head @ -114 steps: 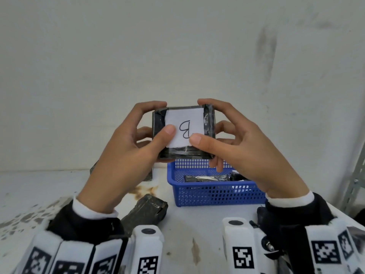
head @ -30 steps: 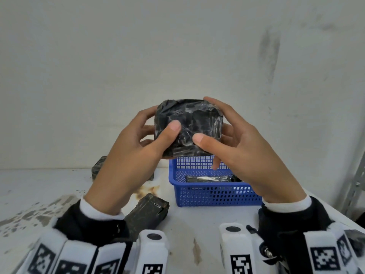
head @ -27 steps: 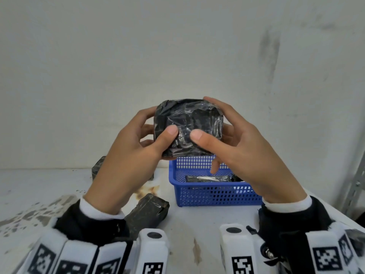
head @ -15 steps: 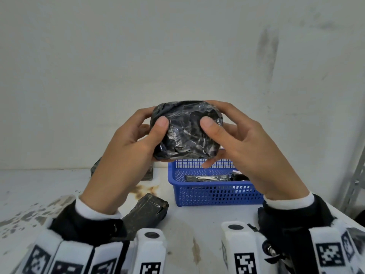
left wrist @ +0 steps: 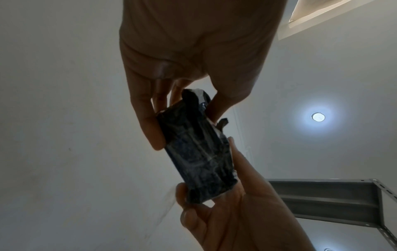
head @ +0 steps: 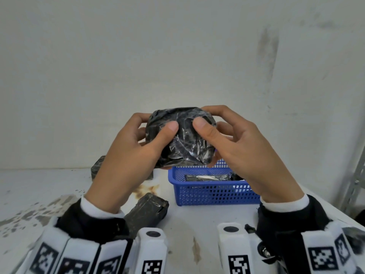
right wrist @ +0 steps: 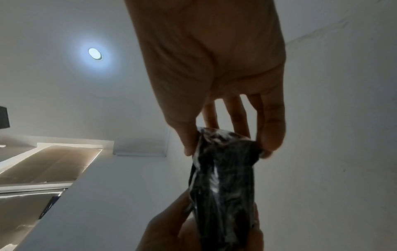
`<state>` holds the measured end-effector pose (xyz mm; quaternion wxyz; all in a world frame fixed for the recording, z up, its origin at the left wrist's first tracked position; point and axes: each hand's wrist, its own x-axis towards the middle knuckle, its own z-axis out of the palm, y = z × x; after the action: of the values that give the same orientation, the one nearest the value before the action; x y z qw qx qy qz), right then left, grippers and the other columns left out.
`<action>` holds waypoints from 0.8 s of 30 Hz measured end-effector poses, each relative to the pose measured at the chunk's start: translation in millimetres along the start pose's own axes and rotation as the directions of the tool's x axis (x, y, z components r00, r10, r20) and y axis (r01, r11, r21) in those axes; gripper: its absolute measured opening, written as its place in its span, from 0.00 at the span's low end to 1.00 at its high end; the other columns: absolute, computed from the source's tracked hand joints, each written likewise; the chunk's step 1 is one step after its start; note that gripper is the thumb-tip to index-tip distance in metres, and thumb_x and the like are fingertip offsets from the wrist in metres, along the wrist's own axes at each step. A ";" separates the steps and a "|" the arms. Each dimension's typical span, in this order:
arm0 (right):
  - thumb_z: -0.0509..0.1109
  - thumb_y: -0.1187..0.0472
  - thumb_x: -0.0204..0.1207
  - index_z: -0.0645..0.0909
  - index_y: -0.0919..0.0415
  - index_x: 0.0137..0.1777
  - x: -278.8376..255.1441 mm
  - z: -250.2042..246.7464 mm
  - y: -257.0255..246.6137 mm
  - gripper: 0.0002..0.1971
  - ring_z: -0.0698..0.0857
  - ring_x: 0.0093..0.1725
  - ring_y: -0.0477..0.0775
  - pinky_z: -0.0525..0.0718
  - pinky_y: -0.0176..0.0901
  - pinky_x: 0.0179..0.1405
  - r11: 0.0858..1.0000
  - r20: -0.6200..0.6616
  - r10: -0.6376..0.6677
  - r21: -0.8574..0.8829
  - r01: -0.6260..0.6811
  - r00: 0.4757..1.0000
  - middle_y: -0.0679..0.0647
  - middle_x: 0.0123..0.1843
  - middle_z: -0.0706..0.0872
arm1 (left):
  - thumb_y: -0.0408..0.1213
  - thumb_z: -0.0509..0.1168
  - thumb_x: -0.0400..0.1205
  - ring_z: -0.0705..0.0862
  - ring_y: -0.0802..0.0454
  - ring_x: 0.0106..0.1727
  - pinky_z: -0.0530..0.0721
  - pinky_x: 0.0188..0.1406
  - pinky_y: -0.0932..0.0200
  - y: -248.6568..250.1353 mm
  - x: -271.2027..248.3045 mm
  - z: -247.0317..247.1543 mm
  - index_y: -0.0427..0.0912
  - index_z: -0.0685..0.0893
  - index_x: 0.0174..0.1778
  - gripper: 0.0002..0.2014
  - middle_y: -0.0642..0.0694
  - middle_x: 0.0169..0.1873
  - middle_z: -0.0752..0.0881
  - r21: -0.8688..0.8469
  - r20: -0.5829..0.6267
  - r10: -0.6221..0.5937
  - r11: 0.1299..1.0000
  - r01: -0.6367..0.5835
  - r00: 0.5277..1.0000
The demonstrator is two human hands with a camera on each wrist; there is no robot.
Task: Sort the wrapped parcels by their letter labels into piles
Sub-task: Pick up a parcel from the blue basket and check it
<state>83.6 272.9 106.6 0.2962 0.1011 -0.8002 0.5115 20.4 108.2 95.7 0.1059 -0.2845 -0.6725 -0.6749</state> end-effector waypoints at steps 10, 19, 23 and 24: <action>0.72 0.51 0.81 0.79 0.33 0.66 -0.5 -2.6 4.5 0.16 0.91 0.26 0.57 0.83 0.42 0.21 0.995 0.059 0.039 -0.091 -0.034 0.998 0.44 0.57 0.88 | 0.59 0.74 0.70 0.91 0.54 0.44 0.91 0.43 0.49 -5.6 1.5 1.9 0.57 0.80 0.60 0.24 0.51 0.53 0.89 0.067 0.034 0.012 0.998 -0.014 0.999; 0.67 0.36 0.70 0.76 0.31 0.70 0.4 -2.2 0.1 0.26 0.83 0.24 0.45 0.87 0.40 0.34 0.999 0.029 0.021 -0.036 -0.020 0.999 0.35 0.49 0.88 | 0.59 0.59 0.77 0.91 0.56 0.42 0.88 0.31 0.58 1.1 0.3 -1.8 0.60 0.76 0.64 0.19 0.55 0.49 0.90 -0.016 0.102 -0.012 1.000 0.014 0.995; 0.69 0.43 0.79 0.79 0.32 0.67 1.0 -2.9 1.2 0.16 0.84 0.33 0.49 0.90 0.55 0.46 0.999 0.044 0.008 0.047 -0.010 0.999 0.39 0.46 0.89 | 0.52 0.65 0.80 0.91 0.48 0.43 0.90 0.36 0.55 5.2 0.6 -5.5 0.55 0.78 0.61 0.14 0.48 0.44 0.91 -0.104 0.145 -0.035 0.993 0.050 0.989; 0.70 0.43 0.77 0.78 0.32 0.68 1.4 -3.2 2.3 0.19 0.87 0.37 0.49 0.90 0.54 0.49 0.998 0.046 0.011 0.058 -0.014 0.999 0.43 0.49 0.90 | 0.48 0.70 0.79 0.91 0.45 0.45 0.91 0.40 0.51 4.4 1.8 -6.7 0.53 0.79 0.61 0.15 0.44 0.47 0.90 -0.119 0.146 -0.033 0.992 0.051 0.989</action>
<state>82.6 276.9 106.6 0.2714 0.1163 -0.7921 0.5342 19.7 101.8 100.9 0.0253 -0.3242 -0.6415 -0.6948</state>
